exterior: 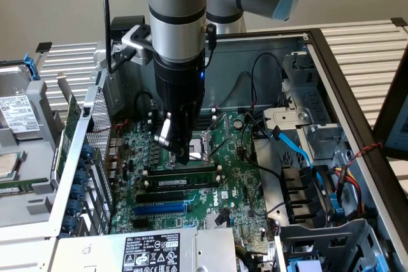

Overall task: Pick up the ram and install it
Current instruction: 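Press down the ram until it locks into place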

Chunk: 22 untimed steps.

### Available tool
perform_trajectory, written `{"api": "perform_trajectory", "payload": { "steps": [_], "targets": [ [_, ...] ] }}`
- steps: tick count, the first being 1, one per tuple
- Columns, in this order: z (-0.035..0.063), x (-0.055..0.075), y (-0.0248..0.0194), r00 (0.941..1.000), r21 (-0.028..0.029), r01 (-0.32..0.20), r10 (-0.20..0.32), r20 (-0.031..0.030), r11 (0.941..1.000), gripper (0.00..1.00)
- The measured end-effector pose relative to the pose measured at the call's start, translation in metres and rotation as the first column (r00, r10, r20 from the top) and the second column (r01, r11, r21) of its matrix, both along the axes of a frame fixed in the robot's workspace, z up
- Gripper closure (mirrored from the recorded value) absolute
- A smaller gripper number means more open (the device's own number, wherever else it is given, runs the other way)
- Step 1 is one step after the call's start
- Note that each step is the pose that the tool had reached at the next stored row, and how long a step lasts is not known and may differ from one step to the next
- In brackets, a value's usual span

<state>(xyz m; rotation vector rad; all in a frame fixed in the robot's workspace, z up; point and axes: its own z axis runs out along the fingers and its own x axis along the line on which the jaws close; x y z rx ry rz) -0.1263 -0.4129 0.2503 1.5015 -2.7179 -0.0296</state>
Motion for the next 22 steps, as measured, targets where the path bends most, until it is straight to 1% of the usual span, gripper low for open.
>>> {"api": "perform_trajectory", "payload": {
  "steps": [4, 9, 13, 15, 18, 22],
  "targets": [
    [0.0000, 0.0000, 0.0000, 0.9986, -0.0008, 0.053, -0.053, 0.0000, 0.9986, 0.90],
    [0.0000, 0.0000, 0.0000, 0.9927, -0.0010, 0.120, -0.120, 0.0000, 0.9927, 0.90],
    [0.0000, 0.0000, 0.0000, 0.9851, -0.0014, 0.172, -0.172, 0.0001, 0.9851, 0.90],
    [0.0000, 0.0000, 0.0000, 0.9807, -0.0026, 0.195, -0.195, 0.0003, 0.9807, 0.90],
    [0.0000, 0.0000, -0.0001, 0.9735, -0.0065, 0.229, -0.229, 0.0012, 0.9735, 0.90],
    [0.0000, 0.0000, 0.0000, 0.9624, -0.0116, 0.272, -0.272, 0.0025, 0.9623, 0.90]
  ]
}}
